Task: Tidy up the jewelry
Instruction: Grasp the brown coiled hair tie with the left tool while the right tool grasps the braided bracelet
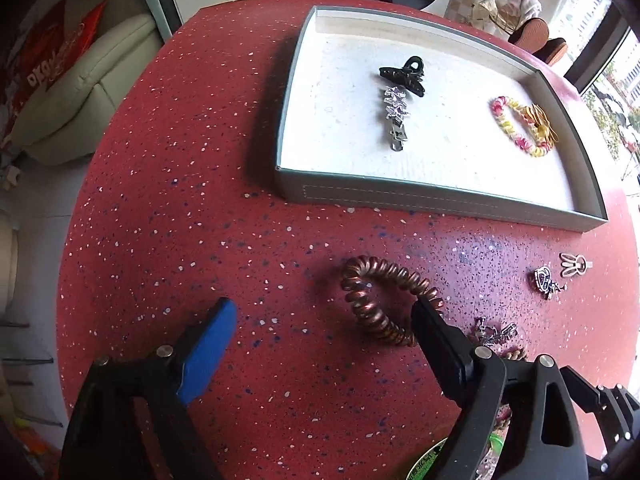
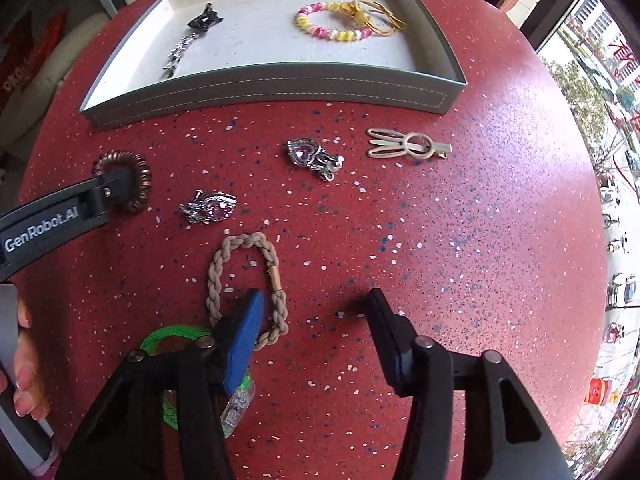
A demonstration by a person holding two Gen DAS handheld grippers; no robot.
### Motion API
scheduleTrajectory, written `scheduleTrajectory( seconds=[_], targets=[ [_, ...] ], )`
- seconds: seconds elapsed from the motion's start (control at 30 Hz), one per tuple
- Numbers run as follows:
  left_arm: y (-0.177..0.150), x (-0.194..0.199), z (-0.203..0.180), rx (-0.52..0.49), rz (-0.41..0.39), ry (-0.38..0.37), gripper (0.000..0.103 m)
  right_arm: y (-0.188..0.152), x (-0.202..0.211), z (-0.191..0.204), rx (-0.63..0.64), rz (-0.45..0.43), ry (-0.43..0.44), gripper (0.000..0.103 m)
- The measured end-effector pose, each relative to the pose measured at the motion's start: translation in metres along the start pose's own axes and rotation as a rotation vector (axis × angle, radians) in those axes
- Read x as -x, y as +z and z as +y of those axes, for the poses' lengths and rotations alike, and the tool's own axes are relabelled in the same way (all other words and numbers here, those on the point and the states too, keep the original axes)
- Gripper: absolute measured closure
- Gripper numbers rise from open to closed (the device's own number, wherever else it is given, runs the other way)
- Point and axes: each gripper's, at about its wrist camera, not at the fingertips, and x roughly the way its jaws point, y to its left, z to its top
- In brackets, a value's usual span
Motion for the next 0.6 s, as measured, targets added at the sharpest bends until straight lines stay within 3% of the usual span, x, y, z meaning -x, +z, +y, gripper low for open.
scheduleTrajectory(
  seconds=[0.07,0.2,0.33,0.37,0.47,0.53,0.6],
  targets=[
    [0.0,-0.002,-0.001,-0.004,0.003,0.002,0.011,-0.001,0.003,0.005,0.011,-0.004,0.004,0.06],
    [-0.005,-0.003,-0.003,-0.014,0.003,0.007,0.016,-0.006,0.007,0.024,0.037,-0.007,0.011,0.076],
    [-0.015,0.001,-0.002,-0.035,-0.009,0.001,0.033,-0.008,0.007,0.034,0.046,-0.007,0.022,0.088],
    [-0.016,0.004,0.0,-0.042,-0.012,0.0,0.036,-0.008,0.006,0.037,0.045,-0.007,0.022,0.095],
    [-0.019,0.008,0.002,-0.06,-0.02,-0.006,0.054,-0.009,0.007,0.036,0.029,-0.008,0.032,0.096],
    [-0.02,0.01,0.002,-0.069,-0.024,-0.019,0.074,-0.009,0.007,0.031,0.009,-0.003,0.06,0.096],
    [-0.02,0.012,0.005,-0.071,-0.023,-0.041,0.074,-0.009,0.007,0.027,-0.022,0.002,0.106,0.096]
  ],
)
